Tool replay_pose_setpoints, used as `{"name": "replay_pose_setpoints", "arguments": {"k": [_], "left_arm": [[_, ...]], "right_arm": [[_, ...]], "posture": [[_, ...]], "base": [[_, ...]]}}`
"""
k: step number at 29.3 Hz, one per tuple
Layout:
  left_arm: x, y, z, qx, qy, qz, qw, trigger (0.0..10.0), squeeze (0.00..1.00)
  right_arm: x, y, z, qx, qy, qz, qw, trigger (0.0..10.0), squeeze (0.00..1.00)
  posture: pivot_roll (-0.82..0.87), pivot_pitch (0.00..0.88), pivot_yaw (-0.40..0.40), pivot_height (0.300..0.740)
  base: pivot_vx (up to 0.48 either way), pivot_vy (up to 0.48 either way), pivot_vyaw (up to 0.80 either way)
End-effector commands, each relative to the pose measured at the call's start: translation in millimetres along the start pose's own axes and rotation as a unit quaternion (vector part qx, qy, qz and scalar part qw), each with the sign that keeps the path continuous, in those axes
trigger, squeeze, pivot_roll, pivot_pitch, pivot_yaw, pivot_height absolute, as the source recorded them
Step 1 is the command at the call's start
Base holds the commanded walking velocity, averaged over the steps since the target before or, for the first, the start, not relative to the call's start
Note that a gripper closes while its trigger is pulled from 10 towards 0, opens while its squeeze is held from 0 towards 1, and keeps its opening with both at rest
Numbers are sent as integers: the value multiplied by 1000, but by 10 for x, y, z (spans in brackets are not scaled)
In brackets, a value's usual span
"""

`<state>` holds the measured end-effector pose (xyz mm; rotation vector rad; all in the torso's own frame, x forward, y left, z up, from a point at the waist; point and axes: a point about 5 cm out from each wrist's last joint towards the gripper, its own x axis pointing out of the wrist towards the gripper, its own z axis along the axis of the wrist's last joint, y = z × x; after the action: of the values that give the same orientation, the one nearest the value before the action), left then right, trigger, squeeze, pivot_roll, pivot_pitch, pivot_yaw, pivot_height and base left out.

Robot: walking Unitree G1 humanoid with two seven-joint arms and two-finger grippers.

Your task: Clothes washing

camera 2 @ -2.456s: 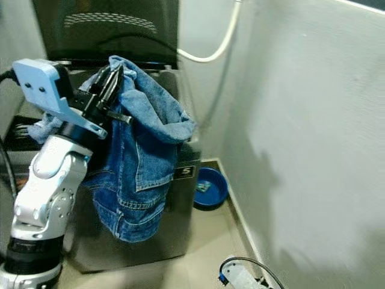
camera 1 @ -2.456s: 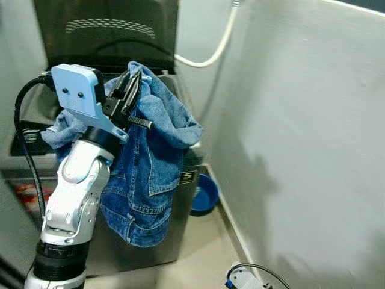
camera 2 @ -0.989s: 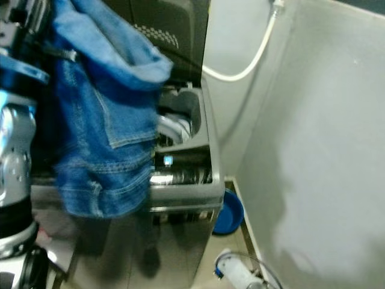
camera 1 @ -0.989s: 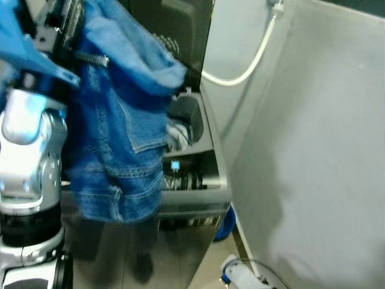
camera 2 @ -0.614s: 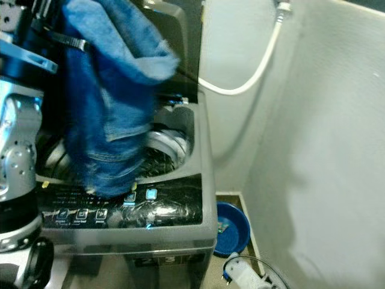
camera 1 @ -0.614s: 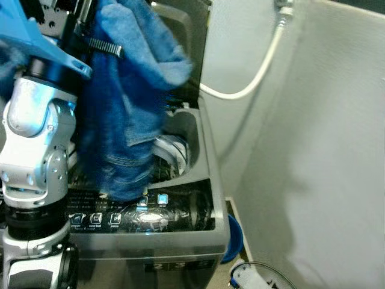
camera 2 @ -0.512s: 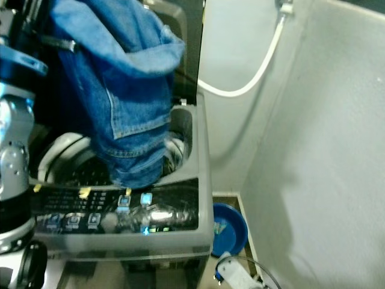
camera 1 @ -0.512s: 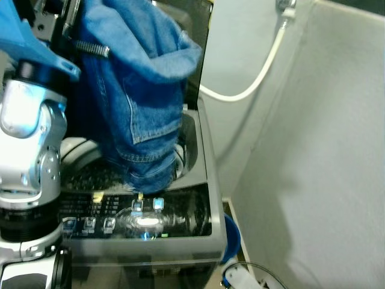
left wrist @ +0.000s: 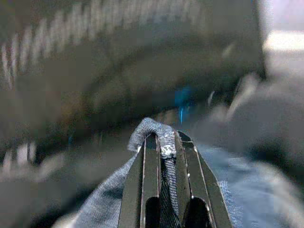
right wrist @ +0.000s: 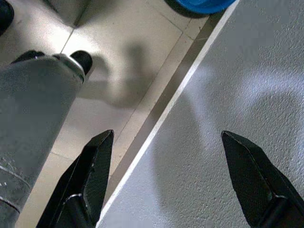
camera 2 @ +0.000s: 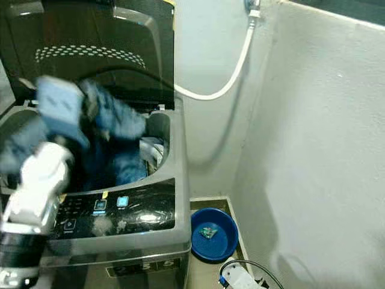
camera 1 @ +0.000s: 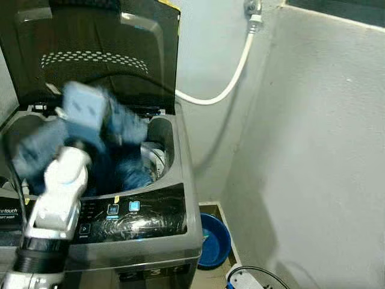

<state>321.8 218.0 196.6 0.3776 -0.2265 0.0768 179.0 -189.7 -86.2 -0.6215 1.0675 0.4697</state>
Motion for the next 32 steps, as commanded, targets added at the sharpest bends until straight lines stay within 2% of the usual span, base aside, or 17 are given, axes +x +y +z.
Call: {"name": "replay_pose_setpoints", "arguments": {"k": [1, 2, 4, 5, 7, 8, 9, 11, 12, 13, 15, 21, 24, 27, 28, 29, 32], "left_arm": [[29, 65, 77, 7, -21, 25, 999, 10000, 0], [14, 86, -11, 8, -2, 37, 999, 10000, 0], [14, 86, -11, 8, -2, 37, 999, 10000, 0], [-16, 114, -162, 9, 31, 51, 998, 10000, 0], [-16, 114, -162, 9, 31, 51, 998, 10000, 0], [-53, 120, -291, -5, 57, 57, 997, 10000, 0], [-53, 120, -291, -5, 57, 57, 997, 10000, 0], [-90, 55, -394, -45, 63, 49, 996, 10000, 0], [-90, 55, -394, -45, 63, 49, 996, 10000, 0], [-65, -29, -354, -69, 43, 30, 996, 10000, 976], [-54, -56, -333, -74, 37, 24, 996, 10000, 1000], [-32, -74, -323, -78, 33, 26, 996, 10000, 1000], [-28, -72, -260, -86, 18, 34, 996, 10000, 1000], [-34, -119, -138, -97, -14, 18, 995, 10000, 1000], [-40, -165, -73, -102, -30, 4, 994, 10000, 333], [-54, -232, -5, -106, -44, -15, 993, 10000, 0], [-78, -316, 81, -112, -62, -36, 991, 10000, 0]], "right_arm": [[-8, -18, -50, 3, 7, -1, 1000, 10000, 0], [-9, -18, -57, 4, 8, -1, 1000, 10000, 0], [-9, -18, -57, 4, 8, -1, 1000, 10000, 0], [-11, -17, -76, 3, 10, -1, 1000, 10000, 0], [-11, -17, -76, 3, 10, -1, 1000, 10000, 0], [-13, -16, -89, 2, 12, 0, 1000, 10000, 0], [-13, -16, -89, 2, 12, 0, 1000, 10000, 0], [-14, -17, -98, 2, 14, 0, 1000, 10000, 0], [-14, -17, -98, 2, 14, 0, 1000, 10000, 0], [-13, -21, -86, 2, 13, -1, 1000, 10000, 0], [-12, -22, -79, 2, 12, -1, 1000, 10000, 0], [-10, -22, -62, 2, 10, -1, 1000, 10000, 0], [-9, -19, -58, 1, 10, -1, 1000, 10000, 0], [-9, -14, -63, 0, 11, 0, 1000, 10000, 0], [-9, -12, -66, -1, 12, 0, 1000, 10000, 0], [-9, -11, -68, -2, 12, 0, 1000, 10000, 0], [-8, -9, -67, -3, 12, 0, 1000, 10000, 0]], "posture": [[187, 0, -88, 740], [187, 0, -88, 740], [187, 0, -88, 740], [185, 0, -89, 740], [185, 0, -89, 740], [185, 0, -89, 740], [185, 0, -89, 740], [183, 0, -90, 740], [183, 0, -90, 740], [183, 0, -92, 740], [183, 0, -92, 740], [184, 0, -91, 740], [186, 0, -92, 740], [186, 0, -92, 740], [188, 0, -95, 740], [192, 0, -98, 740], [194, 0, -101, 740]], "base": [[0, 0, 0], [0, 0, 0], [0, 0, 0], [0, 0, 0], [0, 0, 0], [0, 0, 0], [0, 0, 0], [0, 0, 0], [0, 0, 0], [0, 0, 0], [0, 0, 0], [0, 0, 0], [0, 0, 0], [0, 0, 0], [0, 0, 0], [0, 0, 0], [0, 0, 0]]}}
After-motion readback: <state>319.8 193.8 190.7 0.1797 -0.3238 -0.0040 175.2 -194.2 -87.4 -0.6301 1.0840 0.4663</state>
